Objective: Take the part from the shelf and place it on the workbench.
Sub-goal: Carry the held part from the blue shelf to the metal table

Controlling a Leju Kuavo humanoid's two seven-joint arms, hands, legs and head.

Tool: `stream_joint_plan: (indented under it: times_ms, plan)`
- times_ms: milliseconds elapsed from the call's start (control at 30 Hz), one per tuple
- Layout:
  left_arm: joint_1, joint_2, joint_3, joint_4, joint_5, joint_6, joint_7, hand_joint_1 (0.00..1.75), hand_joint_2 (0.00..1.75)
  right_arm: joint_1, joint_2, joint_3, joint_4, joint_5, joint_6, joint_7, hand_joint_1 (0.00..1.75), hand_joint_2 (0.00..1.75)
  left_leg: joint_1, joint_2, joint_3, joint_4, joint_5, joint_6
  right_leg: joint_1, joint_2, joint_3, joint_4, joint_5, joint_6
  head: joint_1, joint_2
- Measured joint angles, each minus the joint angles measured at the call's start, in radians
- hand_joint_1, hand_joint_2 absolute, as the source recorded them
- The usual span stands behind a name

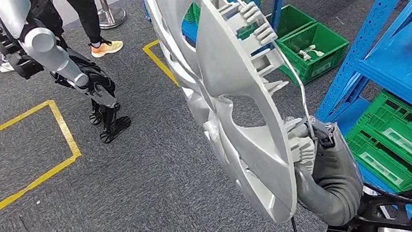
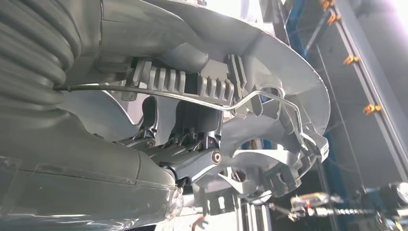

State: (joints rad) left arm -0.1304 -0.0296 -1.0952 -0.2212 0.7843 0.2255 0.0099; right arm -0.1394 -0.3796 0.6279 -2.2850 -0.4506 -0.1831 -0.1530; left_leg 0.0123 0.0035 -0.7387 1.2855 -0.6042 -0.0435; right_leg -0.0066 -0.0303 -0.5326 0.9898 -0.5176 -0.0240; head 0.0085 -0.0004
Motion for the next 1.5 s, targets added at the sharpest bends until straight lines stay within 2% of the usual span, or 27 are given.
stream_joint_plan:
  times_ms: [67, 100, 167, 200, 267, 333, 400, 467, 500, 533, 567, 633, 700, 767, 833, 900, 967, 1000, 1033, 1067, 1133, 1200, 1267, 1333, 1367, 1433, 1500]
  plan:
    - [0.0, 0.001, 0.0, 0.0, 0.0, 0.0, 0.001, 0.0, 1.75, 0.0, 0.0, 0.0, 0.002, 0.0, 0.0, 0.0, 1.75, 1.75, 0.005, 0.015, 0.05, -0.082, 0.054, -0.007, -0.003, -0.019, 0.002, 0.003, -0.004, 0.007, -0.008, 0.0]
    - [0.0, 0.001, 0.0, 0.0, 0.0, 0.0, 0.002, 0.0, 1.75, 0.0, 0.0, 0.0, 0.002, 0.0, 0.0, 0.0, 1.75, 1.75, 0.004, 0.04, 0.086, -0.146, 0.078, -0.009, -0.002, -0.027, 0.002, 0.006, -0.008, 0.012, -0.012, 0.0]
    - [0.0, 0.002, 0.0, 0.0, 0.0, 0.001, 0.002, 0.0, 1.75, 0.0, 0.0, 0.0, 0.002, 0.0, 0.0, 0.0, 1.75, 1.75, -0.002, 0.079, 0.132, -0.234, 0.101, 0.002, 0.001, -0.041, 0.002, 0.016, -0.015, 0.025, -0.017, 0.0]
    - [0.0, 0.002, 0.0, 0.0, 0.0, 0.001, 0.002, 0.0, 1.75, 0.0, 0.0, 0.0, 0.002, 0.0, 0.0, 0.0, 1.75, 1.75, -0.007, 0.085, 0.134, -0.244, 0.098, 0.011, 0.002, -0.048, 0.002, 0.017, -0.017, 0.03, -0.017, 0.0]
    - [0.001, 0.002, 0.0, 0.0, 0.0, 0.001, 0.002, 0.0, 1.75, 0.0, 0.0, 0.0, 0.002, 0.0, 0.0, 0.0, 1.75, 1.75, -0.009, 0.063, 0.131, -0.247, 0.102, 0.029, 0.001, -0.064, 0.004, 0.017, -0.021, 0.039, -0.012, 0.0]
    - [0.001, 0.003, 0.0, 0.0, 0.0, 0.001, 0.003, 0.0, 1.75, 0.0, 0.0, 0.0, 0.002, 0.0, 0.0, 0.0, 1.75, 1.75, -0.008, 0.039, 0.13, -0.25, 0.107, 0.042, -0.004, -0.042, -0.005, 0.046, -0.05, 0.047, -0.007, 0.0]
    - [-0.001, 0.002, 0.0, 0.0, 0.0, 0.001, 0.002, 0.0, 1.75, 0.002, 0.0, 0.0, 0.002, 0.0, 0.0, 0.0, 1.75, 1.75, -0.008, 0.015, 0.13, -0.251, 0.11, 0.052, -0.006, 0.003, -0.048, 0.152, -0.112, 0.049, 0.003, 0.0]
    - [-0.001, 0.002, 0.0, 0.0, 0.0, 0.001, 0.002, 0.0, 1.75, 0.003, 0.0, 0.0, 0.004, 0.0, 0.0, 0.0, 1.75, 1.75, -0.013, -0.01, 0.13, -0.251, 0.111, 0.059, -0.005, 0.023, -0.105, 0.276, -0.159, 0.046, 0.014, 0.0]
    - [0.0, 0.002, 0.0, 0.0, 0.0, 0.001, 0.002, 0.0, 1.75, 0.003, 0.0, 0.0, 0.005, 0.0, 0.0, 0.0, 1.75, 1.75, -0.015, -0.023, 0.131, -0.251, 0.112, 0.061, -0.004, 0.025, -0.118, 0.301, -0.157, 0.042, 0.018, 0.0]
    - [0.001, 0.002, 0.0, 0.0, 0.0, 0.0, 0.003, 0.0, 1.75, 0.003, 0.0, 0.0, 0.006, 0.0, 0.0, 0.0, 1.75, 1.75, -0.018, -0.037, 0.132, -0.251, 0.113, 0.062, -0.003, 0.028, -0.115, 0.288, -0.135, 0.037, 0.022, 0.0]
    - [0.002, 0.002, 0.0, 0.0, 0.0, 0.0, 0.003, 0.0, 1.75, 0.003, 0.0, 0.0, 0.007, 0.0, 0.0, 0.0, 1.75, 1.75, -0.02, -0.051, 0.134, -0.251, 0.113, 0.063, -0.002, 0.033, -0.095, 0.241, -0.099, 0.03, 0.025, 0.0]
    - [0.002, 0.0, 0.0, 0.0, 0.0, 0.0, 0.003, 0.0, 1.75, 0.002, 0.0, 0.0, 0.007, 0.0, 0.0, 0.0, 1.75, 1.75, -0.022, -0.074, 0.133, -0.25, 0.115, 0.062, 0.001, 0.066, -0.044, 0.114, -0.031, 0.015, 0.03, 0.0]
    - [0.001, -0.002, 0.0, 0.0, 0.0, 0.0, 0.003, 0.0, 1.75, 0.001, 0.0, 0.0, 0.006, 0.0, 0.001, 0.0, 1.75, 1.75, -0.02, -0.092, 0.124, -0.248, 0.12, 0.053, 0.003, 0.093, -0.016, 0.043, -0.011, 0.007, 0.032, 0.0]
    - [0.002, -0.003, 0.0, 0.0, 0.0, 0.0, 0.003, 0.0, 1.75, 0.0, 0.0, -0.001, 0.006, 0.0, 0.001, 0.0, 1.75, 1.75, -0.015, -0.106, 0.116, -0.25, 0.127, 0.041, 0.005, 0.084, -0.011, 0.025, -0.01, 0.004, 0.034, 0.0]
    - [0.004, -0.002, 0.0, 0.0, 0.0, 0.0, 0.003, 0.0, 1.75, 0.0, 0.0, 0.0, 0.006, 0.0, 0.001, 0.0, 1.75, 1.75, -0.017, -0.066, 0.105, -0.234, 0.113, 0.031, 0.003, 0.064, -0.004, 0.009, 0.0, 0.0, 0.031, 0.0]
    - [0.002, -0.001, 0.0, 0.0, 0.0, 0.0, 0.003, 0.0, 1.75, 0.0, 0.0, 0.0, 0.005, 0.0, 0.001, 0.0, 1.75, 1.75, -0.016, -0.009, 0.067, -0.153, 0.06, 0.02, 0.002, 0.041, 0.001, -0.003, 0.006, -0.004, 0.02, 0.0]
    - [0.001, -0.001, 0.0, 0.0, 0.001, 0.0, 0.002, 0.0, 1.75, 0.001, 0.0, 0.0, 0.006, 0.0, 0.001, 0.0, 1.75, 1.75, -0.007, 0.0, 0.014, -0.038, 0.008, 0.008, 0.002, 0.017, 0.001, -0.003, 0.006, -0.005, 0.007, 0.0]
    - [0.001, 0.0, 0.0, 0.0, 0.001, 0.0, 0.002, 0.0, 1.75, 0.001, 0.0, 0.0, 0.006, 0.0, 0.001, 0.0, 1.75, 1.75, -0.003, 0.0, 0.001, -0.008, 0.003, 0.002, 0.001, 0.005, 0.001, -0.003, 0.005, -0.005, 0.002, 0.0]
    - [0.001, 0.0, 0.0, 0.0, 0.001, 0.0, 0.002, 0.0, 1.75, 0.001, 0.0, 0.0, 0.007, 0.0, 0.001, 0.0, 1.75, 1.75, 0.001, 0.001, 0.007, -0.013, 0.017, -0.002, 0.0, -0.006, 0.001, -0.002, 0.003, -0.003, -0.004, 0.0]
    - [0.001, 0.0, 0.0, 0.0, 0.001, 0.0, 0.003, 0.0, 1.75, 0.001, 0.0, 0.0, 0.007, 0.0, 0.001, 0.0, 1.75, 1.75, 0.005, 0.009, 0.032, -0.054, 0.044, -0.006, -0.001, -0.016, 0.002, 0.0, 0.001, 0.001, -0.008, 0.0]
    - [0.001, 0.0, 0.0, 0.0, 0.0, 0.0, 0.006, 0.0, 1.75, 0.001, 0.0, 0.0, 0.007, -0.001, 0.002, 0.0, 1.75, 1.75, 0.005, 0.053, 0.101, -0.178, 0.094, -0.01, 0.0, -0.031, 0.002, 0.009, -0.007, 0.012, -0.016, 0.0]
    - [0.002, 0.001, 0.0, 0.0, 0.0, 0.0, 0.007, 0.0, 1.75, 0.001, 0.0, 0.0, 0.007, -0.001, 0.002, 0.0, 1.75, 1.75, -0.002, 0.084, 0.133, -0.241, 0.107, 0.004, 0.003, -0.043, 0.001, 0.019, -0.013, 0.024, -0.018, 0.0]
    - [0.003, 0.002, 0.0, 0.0, 0.0, 0.0, 0.007, 0.0, 1.75, 0.002, 0.0, 0.0, 0.007, -0.001, 0.003, 0.0, 1.75, 1.75, -0.007, 0.07, 0.129, -0.244, 0.106, 0.023, 0.003, -0.057, 0.002, 0.02, -0.015, 0.032, -0.013, 0.0]
    - [0.003, 0.002, 0.0, 0.0, 0.0, 0.0, 0.007, 0.0, 1.75, 0.002, 0.0, 0.0, 0.007, -0.001, 0.004, 0.0, 1.75, 1.75, -0.006, 0.048, 0.128, -0.247, 0.11, 0.037, -0.002, -0.048, -0.001, 0.034, -0.033, 0.04, -0.01, 0.0]
    - [0.002, 0.002, 0.0, 0.0, 0.0, 0.0, 0.007, 0.0, 1.75, 0.003, 0.0, 0.0, 0.007, -0.001, 0.005, 0.0, 1.75, 1.75, -0.005, 0.037, 0.128, -0.249, 0.113, 0.043, -0.005, -0.031, -0.012, 0.064, -0.055, 0.043, -0.006, 0.0]
    - [0.0, 0.002, 0.0, 0.0, 0.0, 0.0, 0.007, 0.0, 1.75, 0.005, 0.0, 0.0, 0.007, -0.001, 0.005, 0.0, 1.75, 1.75, -0.007, 0.013, 0.128, -0.249, 0.115, 0.052, -0.006, 0.01, -0.063, 0.184, -0.121, 0.044, 0.004, 0.0]
    - [0.0, 0.001, 0.0, 0.0, 0.0, 0.0, 0.007, 0.0, 1.75, 0.008, 0.0, 0.0, 0.007, -0.001, 0.005, 0.0, 1.75, 1.75, -0.012, -0.014, 0.128, -0.249, 0.117, 0.057, -0.004, 0.024, -0.116, 0.296, -0.157, 0.039, 0.015, 0.0]
